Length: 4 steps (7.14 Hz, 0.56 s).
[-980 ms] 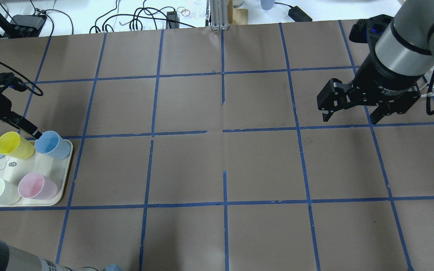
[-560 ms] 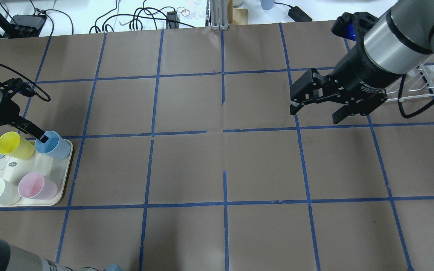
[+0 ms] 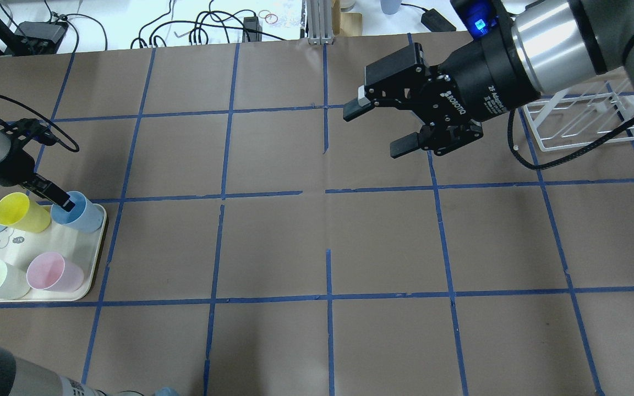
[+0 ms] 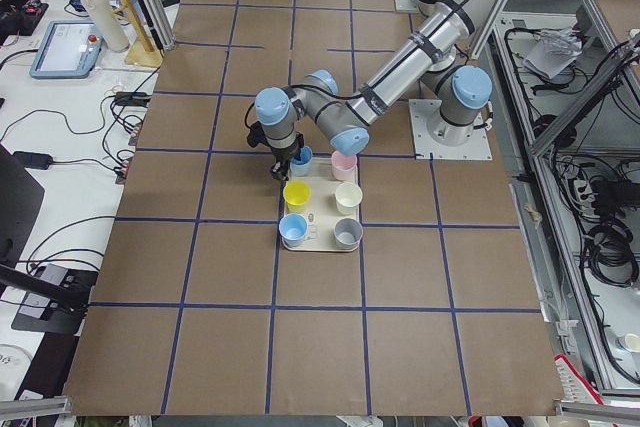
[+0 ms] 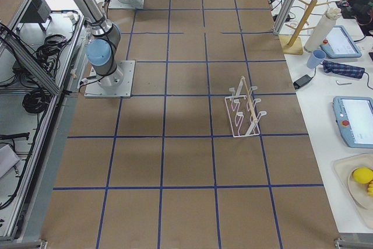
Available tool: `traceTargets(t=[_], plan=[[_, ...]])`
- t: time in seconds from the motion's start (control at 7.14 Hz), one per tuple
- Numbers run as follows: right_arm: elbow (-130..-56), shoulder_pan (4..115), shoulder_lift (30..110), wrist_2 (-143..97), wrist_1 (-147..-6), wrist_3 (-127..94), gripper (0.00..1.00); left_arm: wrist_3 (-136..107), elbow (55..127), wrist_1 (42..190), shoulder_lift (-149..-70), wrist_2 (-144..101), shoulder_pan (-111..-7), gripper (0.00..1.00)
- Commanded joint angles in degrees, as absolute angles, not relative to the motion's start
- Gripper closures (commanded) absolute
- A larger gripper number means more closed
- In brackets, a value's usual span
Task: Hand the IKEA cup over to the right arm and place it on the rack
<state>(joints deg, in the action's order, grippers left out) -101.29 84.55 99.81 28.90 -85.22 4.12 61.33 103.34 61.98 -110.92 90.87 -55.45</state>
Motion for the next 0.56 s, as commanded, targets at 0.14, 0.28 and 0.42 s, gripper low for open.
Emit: traceTargets(t=[0.14,0.28,0.42], plan=[[-105.9,82.0,96.4,12.4,-84.6,11.9,0.0,60.9,103.4,62.7,-110.7,90.7,-55.5,1.0],[-107.8,82.0,94.8,6.2,-84.6,12.0,0.0,60.9,103.4,62.7,-110.3,90.4,-55.5,1.0],[-109.3,82.1,94.6,1.0,-84.6,13.7,0.0,60.9,103.4,63.4,-109.5,90.1,-55.5,1.0]])
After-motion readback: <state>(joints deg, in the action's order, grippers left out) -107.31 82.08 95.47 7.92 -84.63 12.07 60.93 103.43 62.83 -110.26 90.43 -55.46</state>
